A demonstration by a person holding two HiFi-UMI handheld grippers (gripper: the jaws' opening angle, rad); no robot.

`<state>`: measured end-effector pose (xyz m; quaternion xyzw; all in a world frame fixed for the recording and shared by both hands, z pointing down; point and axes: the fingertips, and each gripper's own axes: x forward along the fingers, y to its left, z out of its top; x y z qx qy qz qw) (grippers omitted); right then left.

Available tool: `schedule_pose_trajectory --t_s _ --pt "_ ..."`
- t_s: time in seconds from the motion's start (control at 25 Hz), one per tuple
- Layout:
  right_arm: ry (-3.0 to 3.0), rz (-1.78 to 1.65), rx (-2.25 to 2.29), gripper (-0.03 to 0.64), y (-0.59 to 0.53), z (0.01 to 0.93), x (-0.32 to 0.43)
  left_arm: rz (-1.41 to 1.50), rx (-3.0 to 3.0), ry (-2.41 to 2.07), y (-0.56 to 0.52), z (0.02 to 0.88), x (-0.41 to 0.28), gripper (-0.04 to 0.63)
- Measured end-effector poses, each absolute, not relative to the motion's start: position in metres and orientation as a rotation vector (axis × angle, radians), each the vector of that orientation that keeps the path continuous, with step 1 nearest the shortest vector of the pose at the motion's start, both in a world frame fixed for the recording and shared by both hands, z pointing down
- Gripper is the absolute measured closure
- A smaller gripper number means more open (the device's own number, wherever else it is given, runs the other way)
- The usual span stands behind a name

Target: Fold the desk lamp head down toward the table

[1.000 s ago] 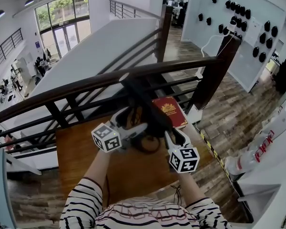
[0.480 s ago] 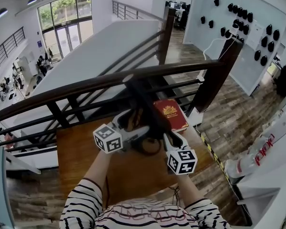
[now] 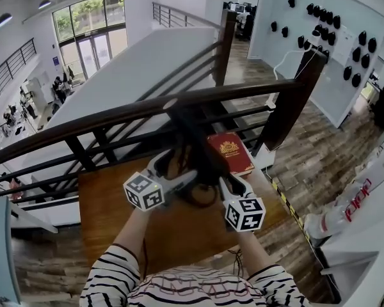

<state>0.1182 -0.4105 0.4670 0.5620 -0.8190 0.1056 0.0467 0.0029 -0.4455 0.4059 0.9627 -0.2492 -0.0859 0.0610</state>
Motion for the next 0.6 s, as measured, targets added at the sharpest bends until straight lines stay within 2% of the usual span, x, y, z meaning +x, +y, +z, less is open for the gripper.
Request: schedule_pose_trajectory --t_s 0.6 --pt "-2.596 0.264 1.657 0.537 -0.361 0.458 0.131 -0.162 2.874 -1.013 -0.383 0.434 -0.010 0.200"
